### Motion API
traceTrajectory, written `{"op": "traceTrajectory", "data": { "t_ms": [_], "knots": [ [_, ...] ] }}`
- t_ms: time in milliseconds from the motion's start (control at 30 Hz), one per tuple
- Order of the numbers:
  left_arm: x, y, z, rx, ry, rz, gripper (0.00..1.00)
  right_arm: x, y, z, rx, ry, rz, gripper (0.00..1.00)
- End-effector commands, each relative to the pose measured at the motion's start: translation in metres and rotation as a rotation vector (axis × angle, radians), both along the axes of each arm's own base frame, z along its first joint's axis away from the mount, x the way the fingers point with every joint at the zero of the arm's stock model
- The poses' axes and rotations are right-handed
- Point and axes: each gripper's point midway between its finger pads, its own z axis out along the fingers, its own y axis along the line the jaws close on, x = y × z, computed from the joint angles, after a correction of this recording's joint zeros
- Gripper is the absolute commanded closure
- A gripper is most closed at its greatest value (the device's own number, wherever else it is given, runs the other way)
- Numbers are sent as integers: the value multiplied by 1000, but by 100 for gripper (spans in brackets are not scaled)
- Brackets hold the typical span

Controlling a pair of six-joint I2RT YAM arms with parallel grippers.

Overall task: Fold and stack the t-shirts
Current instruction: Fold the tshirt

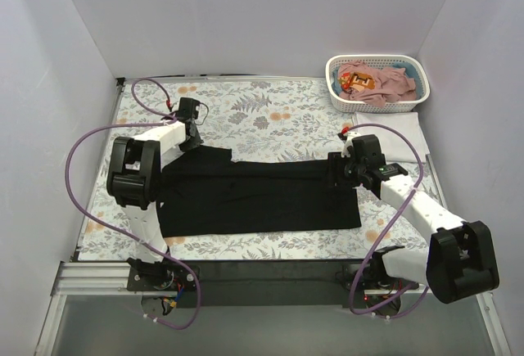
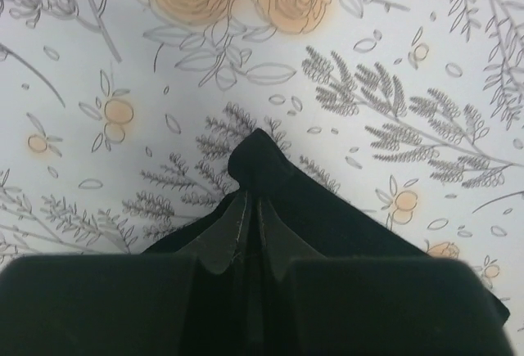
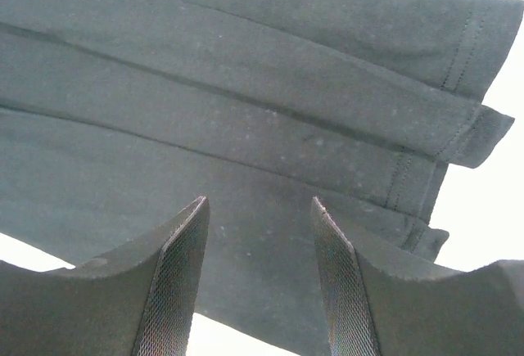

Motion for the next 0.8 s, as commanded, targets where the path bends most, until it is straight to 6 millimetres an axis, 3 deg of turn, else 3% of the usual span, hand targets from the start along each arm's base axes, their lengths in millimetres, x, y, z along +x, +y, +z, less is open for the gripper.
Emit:
{"op": "traceTrajectory", "data": {
  "t_ms": [0, 100, 133, 233, 267, 300, 367, 433, 500, 533, 600, 633, 700, 767],
  "knots": [
    [-15, -3, 25, -6, -9, -19, 100, 1, 7, 12, 33, -41, 23, 40],
    [-20, -9, 49, -19, -36, -25, 100, -1, 10, 17, 46, -56, 36, 40],
    [-27, -11, 64, -30, -49, -28, 100, -2, 10, 18, 48, -58, 36, 40],
    [-50, -19, 73, -75, -36, -40, 100, -6, 10, 21, 56, -70, 41, 40],
    [-57, -22, 89, -103, -75, -45, 100, -7, 10, 22, 59, -76, 44, 40],
    [-71, -24, 81, -126, -49, -50, 100, -8, 11, 22, 60, -77, 50, 40],
    [-88, -24, 94, -154, -74, -50, 100, -11, 11, 21, 66, -76, 60, 40],
    [-116, -23, 86, -174, -15, -31, 100, -14, 11, 19, 67, -73, 66, 40],
    [-136, -20, 92, -193, -10, -9, 100, -16, 10, 20, 58, -87, 73, 40],
    [-155, -19, 84, -207, 39, 12, 100, -15, 9, 21, 55, -97, 74, 41],
    [-170, -19, 93, -238, 16, 30, 100, -14, 7, 23, 43, -110, 73, 41],
    [-185, -21, 87, -262, 52, 48, 100, -14, 7, 23, 42, -112, 73, 41],
    [-195, -23, 97, -301, 18, 52, 100, -12, 8, 26, 44, -119, 76, 40],
    [-210, -27, 95, -343, 38, 70, 100, -10, 9, 28, 43, -124, 81, 40]
  ]
}}
